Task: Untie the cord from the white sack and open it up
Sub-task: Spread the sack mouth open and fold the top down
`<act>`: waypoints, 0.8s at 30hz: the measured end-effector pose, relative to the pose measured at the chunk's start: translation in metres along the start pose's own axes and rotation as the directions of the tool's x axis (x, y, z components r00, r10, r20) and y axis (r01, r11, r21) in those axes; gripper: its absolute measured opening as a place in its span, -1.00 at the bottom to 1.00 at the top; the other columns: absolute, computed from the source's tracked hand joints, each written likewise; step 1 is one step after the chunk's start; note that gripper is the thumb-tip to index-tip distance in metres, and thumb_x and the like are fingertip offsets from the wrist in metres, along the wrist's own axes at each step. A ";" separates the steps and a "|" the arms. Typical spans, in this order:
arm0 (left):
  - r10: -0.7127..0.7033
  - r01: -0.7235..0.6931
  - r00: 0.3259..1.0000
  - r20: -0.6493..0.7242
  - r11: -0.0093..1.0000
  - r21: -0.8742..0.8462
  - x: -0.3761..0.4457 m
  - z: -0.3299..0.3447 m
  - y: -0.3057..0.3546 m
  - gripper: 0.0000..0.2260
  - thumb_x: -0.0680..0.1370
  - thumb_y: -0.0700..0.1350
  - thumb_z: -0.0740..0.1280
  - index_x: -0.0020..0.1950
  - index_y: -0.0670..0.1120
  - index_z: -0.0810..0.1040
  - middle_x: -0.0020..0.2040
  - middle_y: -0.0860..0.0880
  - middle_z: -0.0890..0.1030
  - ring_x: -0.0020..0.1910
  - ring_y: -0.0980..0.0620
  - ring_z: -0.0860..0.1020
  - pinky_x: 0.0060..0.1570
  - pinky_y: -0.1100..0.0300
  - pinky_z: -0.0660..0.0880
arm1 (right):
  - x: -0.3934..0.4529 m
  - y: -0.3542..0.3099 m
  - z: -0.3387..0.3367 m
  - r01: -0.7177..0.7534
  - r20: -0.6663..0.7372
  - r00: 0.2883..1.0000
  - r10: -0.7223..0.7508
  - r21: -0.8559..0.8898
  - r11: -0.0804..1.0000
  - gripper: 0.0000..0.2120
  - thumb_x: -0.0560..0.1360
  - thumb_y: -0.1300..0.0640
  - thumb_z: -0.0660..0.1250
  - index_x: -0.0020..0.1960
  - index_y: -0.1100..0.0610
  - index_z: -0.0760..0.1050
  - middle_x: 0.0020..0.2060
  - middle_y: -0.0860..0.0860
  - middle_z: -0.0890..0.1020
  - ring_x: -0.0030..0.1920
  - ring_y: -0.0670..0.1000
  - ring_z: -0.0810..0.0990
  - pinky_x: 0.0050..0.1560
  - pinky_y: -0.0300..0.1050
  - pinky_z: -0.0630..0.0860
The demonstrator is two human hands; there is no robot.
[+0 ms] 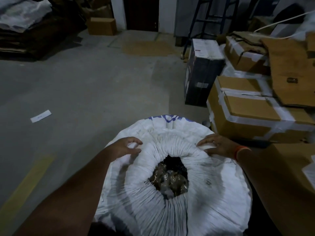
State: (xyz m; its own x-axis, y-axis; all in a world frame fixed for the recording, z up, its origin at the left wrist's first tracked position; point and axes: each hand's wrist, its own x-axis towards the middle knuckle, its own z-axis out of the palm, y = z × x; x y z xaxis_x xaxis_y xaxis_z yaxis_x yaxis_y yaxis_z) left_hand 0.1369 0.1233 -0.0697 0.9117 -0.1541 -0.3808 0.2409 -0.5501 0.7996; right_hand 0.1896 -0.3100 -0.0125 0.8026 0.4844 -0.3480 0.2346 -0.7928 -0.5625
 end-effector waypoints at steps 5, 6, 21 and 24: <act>0.248 -0.213 0.930 -0.272 0.965 0.153 0.023 -0.001 -0.001 -0.70 0.48 -0.10 0.55 0.20 0.08 0.73 0.22 0.07 0.71 0.22 0.14 0.64 0.31 0.30 0.47 | 0.020 0.016 -0.001 -0.010 -0.164 0.986 -0.022 -0.188 0.982 -0.59 0.51 0.32 0.42 0.30 0.00 0.61 0.19 -0.09 0.58 0.26 -0.06 0.49 0.26 -0.36 0.30; 0.291 -0.215 0.884 -0.367 0.948 0.235 0.030 -0.001 0.000 -0.69 0.48 -0.08 0.52 0.23 0.07 0.72 0.20 0.01 0.71 0.17 0.05 0.66 0.25 0.27 0.50 | 0.025 0.020 -0.001 -0.047 -0.310 0.951 -0.017 -0.195 0.980 -0.58 0.51 0.37 0.38 0.29 0.02 0.61 0.20 0.00 0.61 0.26 0.03 0.53 0.30 -0.24 0.36; -0.013 0.247 0.920 -0.391 0.794 0.555 0.044 0.022 0.003 -0.77 0.54 0.01 0.40 0.18 0.25 0.63 0.49 -0.08 0.37 0.49 -0.19 0.31 0.46 -0.19 0.30 | 0.053 0.017 0.023 -0.413 -0.337 0.895 0.291 -0.383 0.826 -0.55 0.64 0.11 0.14 0.44 -0.28 0.39 0.50 0.13 0.22 0.42 0.25 0.17 0.36 0.18 0.16; 0.026 0.228 0.916 -0.401 0.787 0.573 0.033 0.013 0.020 -0.63 0.61 0.00 0.35 0.43 0.19 0.54 0.60 -0.05 0.25 0.55 -0.14 0.28 0.51 -0.10 0.27 | 0.034 -0.003 0.015 -0.391 -0.397 0.889 0.226 -0.403 0.828 -0.47 0.54 0.17 0.25 0.39 -0.32 0.43 0.48 0.06 0.26 0.39 0.18 0.20 0.28 0.16 0.22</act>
State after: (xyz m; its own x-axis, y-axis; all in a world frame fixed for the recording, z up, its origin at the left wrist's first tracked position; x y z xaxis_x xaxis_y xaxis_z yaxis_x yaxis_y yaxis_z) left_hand 0.1676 0.0963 -0.0726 0.9746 0.1735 -0.1416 0.2072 -0.9384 0.2764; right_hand 0.2079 -0.2856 -0.0343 0.9848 0.1046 -0.1386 0.1017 -0.9944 -0.0275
